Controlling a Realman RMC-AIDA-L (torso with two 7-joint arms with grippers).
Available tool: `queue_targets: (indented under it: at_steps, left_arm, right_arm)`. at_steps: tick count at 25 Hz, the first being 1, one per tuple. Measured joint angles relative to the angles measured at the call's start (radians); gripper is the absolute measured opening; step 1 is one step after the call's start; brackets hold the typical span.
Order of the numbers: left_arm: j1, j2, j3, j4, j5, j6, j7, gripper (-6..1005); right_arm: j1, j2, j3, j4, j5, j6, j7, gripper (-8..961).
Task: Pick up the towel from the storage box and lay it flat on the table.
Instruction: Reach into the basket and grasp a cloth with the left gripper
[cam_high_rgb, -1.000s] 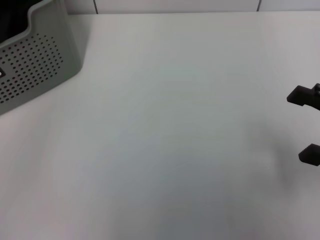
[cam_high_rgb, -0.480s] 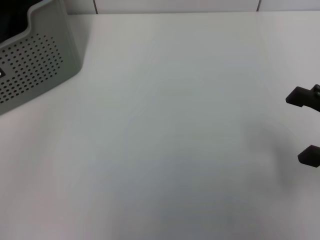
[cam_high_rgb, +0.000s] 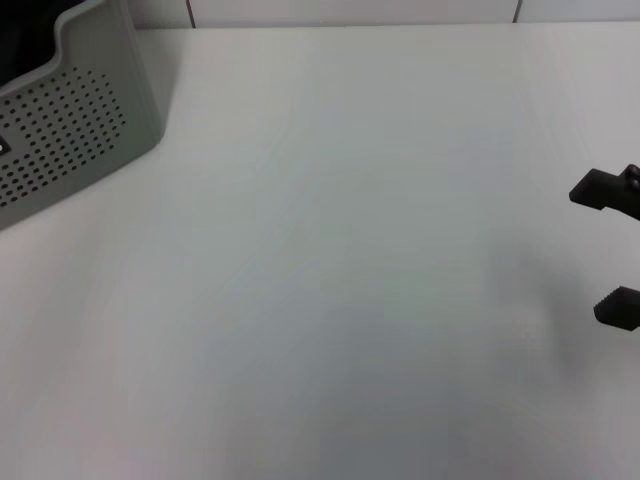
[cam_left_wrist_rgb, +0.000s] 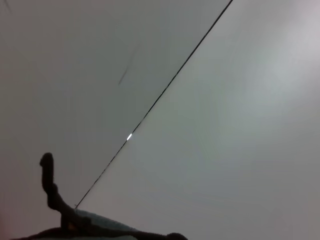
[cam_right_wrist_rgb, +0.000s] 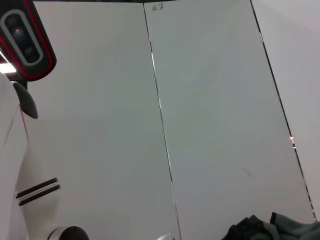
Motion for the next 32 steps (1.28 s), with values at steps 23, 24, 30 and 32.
queue_targets:
  at_steps: [23,24,30,32]
  left_arm:
    - [-0.062,-0.001,0.009,-0.010,-0.011,-0.081,-0.006,444]
    - [-0.062,-0.001,0.008,-0.014,-0.019,-0.082,-0.006,409]
    - [-0.059,0.000,0.007,-0.017,-0.033,-0.084,-0.006,294]
    - [-0.059,0.000,0.007,-0.018,-0.037,-0.084,-0.006,256]
  right_arm:
    - [-0.006,0.000,0.007,0.008,0.008,0.001,-0.010,883]
    - [-0.006,0.000,0.007,0.008,0.009,0.001,-0.010,883]
    - [-0.004,0.000,0.005,0.008,0.010,0.001,-0.010,883]
    - [-0.004,0.000,0.003,0.008,0.010,0.001,-0.011,883]
